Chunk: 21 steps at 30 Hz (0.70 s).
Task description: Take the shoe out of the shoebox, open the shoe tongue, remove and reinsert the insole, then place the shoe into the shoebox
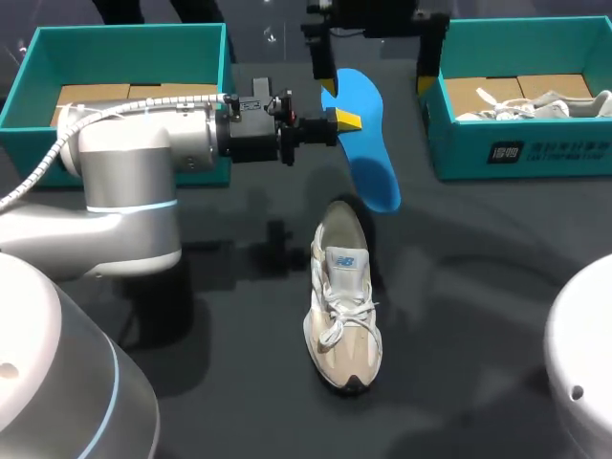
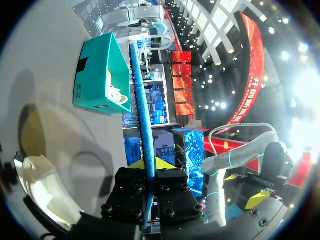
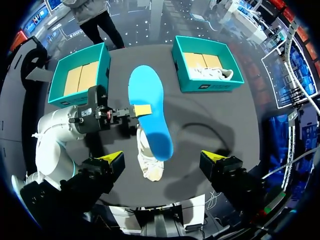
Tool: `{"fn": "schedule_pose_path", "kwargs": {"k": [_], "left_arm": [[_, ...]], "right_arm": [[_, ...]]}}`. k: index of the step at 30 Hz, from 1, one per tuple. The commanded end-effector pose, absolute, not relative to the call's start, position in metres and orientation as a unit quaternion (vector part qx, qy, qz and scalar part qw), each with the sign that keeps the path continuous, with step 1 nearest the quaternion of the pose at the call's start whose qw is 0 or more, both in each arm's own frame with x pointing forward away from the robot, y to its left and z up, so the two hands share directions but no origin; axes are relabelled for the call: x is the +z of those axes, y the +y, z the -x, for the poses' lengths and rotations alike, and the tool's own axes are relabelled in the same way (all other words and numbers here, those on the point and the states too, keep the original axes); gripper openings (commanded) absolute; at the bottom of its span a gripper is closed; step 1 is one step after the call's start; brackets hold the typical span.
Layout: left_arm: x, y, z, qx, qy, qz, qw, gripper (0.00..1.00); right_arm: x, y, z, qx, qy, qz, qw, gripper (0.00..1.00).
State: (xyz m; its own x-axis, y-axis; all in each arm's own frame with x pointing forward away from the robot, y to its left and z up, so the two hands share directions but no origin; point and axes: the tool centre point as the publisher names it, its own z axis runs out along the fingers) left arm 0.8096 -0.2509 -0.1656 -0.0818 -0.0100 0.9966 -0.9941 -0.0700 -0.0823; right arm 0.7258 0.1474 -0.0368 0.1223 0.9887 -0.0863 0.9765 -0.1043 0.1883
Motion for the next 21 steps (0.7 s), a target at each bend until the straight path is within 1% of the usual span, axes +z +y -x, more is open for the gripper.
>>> {"fn": "schedule_pose_path", "kwargs": {"k": [1, 12, 21], "left_arm": [[-0.166, -0.251, -0.809, 0.536, -0.504, -0.498, 0.459, 0.0], [-0.166, -0.251, -0.809, 0.536, -0.504, -0.498, 0.459, 0.0], [-0.166, -0.251, -0.809, 0.536, -0.504, -0.498, 0.459, 0.0]], "right_arm": [[-0.037, 0.128, -0.721, 0.079, 0.66, -0.745, 0.058, 1.0], [-0.024, 0.103, -0.717, 0.155, 0.635, -0.757, 0.001, 1.0], [-0.025, 0.091, -0.721, 0.22, 0.62, -0.75, -0.069, 1.0]]}}
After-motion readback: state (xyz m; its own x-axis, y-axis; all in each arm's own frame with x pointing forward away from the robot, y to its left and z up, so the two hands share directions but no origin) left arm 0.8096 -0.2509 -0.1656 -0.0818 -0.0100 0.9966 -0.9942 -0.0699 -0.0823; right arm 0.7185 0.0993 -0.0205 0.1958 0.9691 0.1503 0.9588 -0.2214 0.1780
